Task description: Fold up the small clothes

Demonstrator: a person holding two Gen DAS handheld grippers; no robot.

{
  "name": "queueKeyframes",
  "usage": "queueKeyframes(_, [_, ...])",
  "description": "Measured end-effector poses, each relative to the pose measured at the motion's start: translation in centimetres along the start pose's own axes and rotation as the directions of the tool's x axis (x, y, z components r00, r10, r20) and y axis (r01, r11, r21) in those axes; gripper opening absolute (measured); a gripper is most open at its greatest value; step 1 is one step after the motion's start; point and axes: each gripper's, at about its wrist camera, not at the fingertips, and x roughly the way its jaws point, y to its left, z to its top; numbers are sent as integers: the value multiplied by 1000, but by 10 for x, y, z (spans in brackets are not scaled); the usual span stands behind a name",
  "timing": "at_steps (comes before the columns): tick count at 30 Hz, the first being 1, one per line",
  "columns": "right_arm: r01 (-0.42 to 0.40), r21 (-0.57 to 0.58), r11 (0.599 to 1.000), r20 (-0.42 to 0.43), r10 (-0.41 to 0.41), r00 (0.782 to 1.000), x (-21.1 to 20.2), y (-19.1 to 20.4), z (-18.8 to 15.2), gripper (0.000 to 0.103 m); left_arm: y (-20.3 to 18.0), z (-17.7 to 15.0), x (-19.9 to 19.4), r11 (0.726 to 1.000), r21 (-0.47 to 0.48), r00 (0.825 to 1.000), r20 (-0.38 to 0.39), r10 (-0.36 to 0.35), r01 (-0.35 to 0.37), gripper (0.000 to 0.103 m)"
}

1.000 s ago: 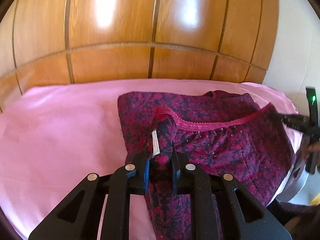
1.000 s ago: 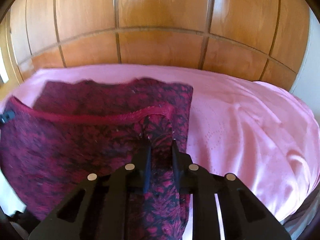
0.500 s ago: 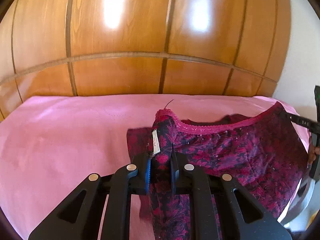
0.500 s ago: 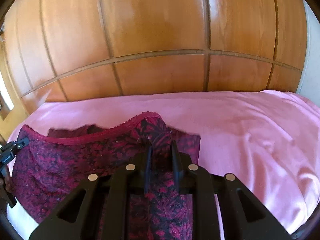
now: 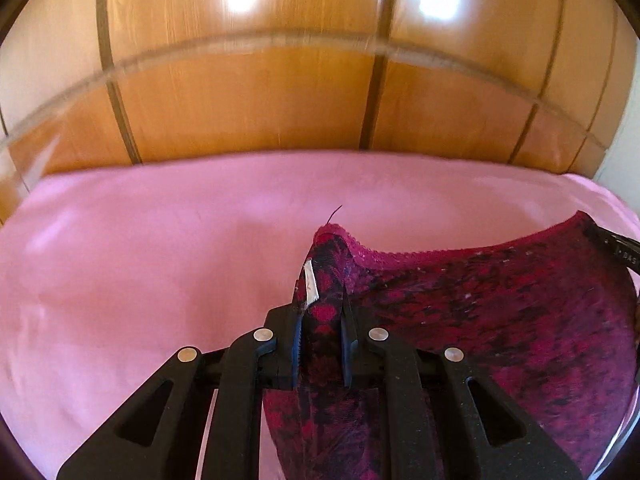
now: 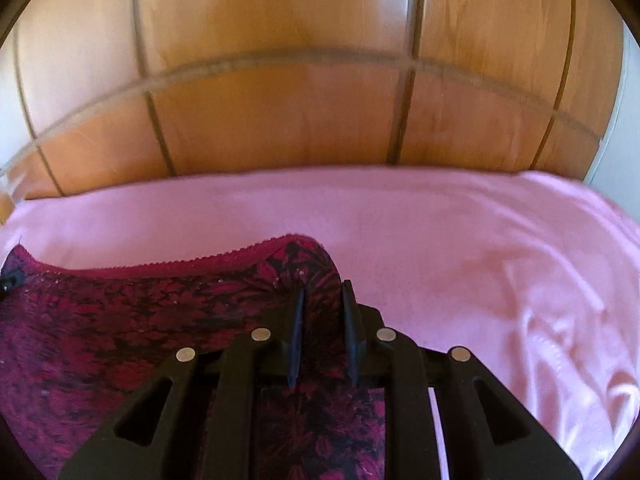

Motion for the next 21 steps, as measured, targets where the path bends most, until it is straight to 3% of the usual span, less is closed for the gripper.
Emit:
queueKeyframes(2, [-22,34,999,-58,23,998,16,-6,1,18,7,-4,20,999,-35,999,-48,-13,11,15])
queueKeyframes(5, [-26,39,999,-87,29,996,20,-8,3,23,12,-4,20,996,-78,998,-53,-36,31,15])
queueKeyframes(6, [-21,42,999,-86,25,996,18,-9,4,29,13,-3,18,996,-81,998,-51,-39,35,18])
queueKeyframes(7, [-17,51,999,-82,21,996,14,-10,3,44,16,-4,14,995,-96,998,-46,-35,30,27])
queueKeyframes(8, [-13,68,998,-71,18,997,9,-14,4,50,19,-5,8,992,-123,999,-41,-34,28,37])
queueKeyframes(9, [-15,80,997,-60,20,998,7,-18,5,64,23,-5,2,987,-155,999,-30,-41,36,40])
queueKeyframes(10, [-18,95,995,-36,22,999,-2,-21,5,70,32,-9,-7,979,-194,997,-9,-71,68,41])
queueKeyframes(15, [-41,65,997,86,36,996,-62,-18,-14,83,41,-48,-57,960,-236,988,61,-139,150,41])
queueKeyframes(19, [-144,-8,990,107,144,984,-99,-3,-42,88,41,-91,-94,940,-235,969,82,-233,246,46])
queueKeyframes(21, [-229,-45,972,89,232,969,-115,7,-63,89,42,-119,-114,912,-247,944,100,-313,329,46])
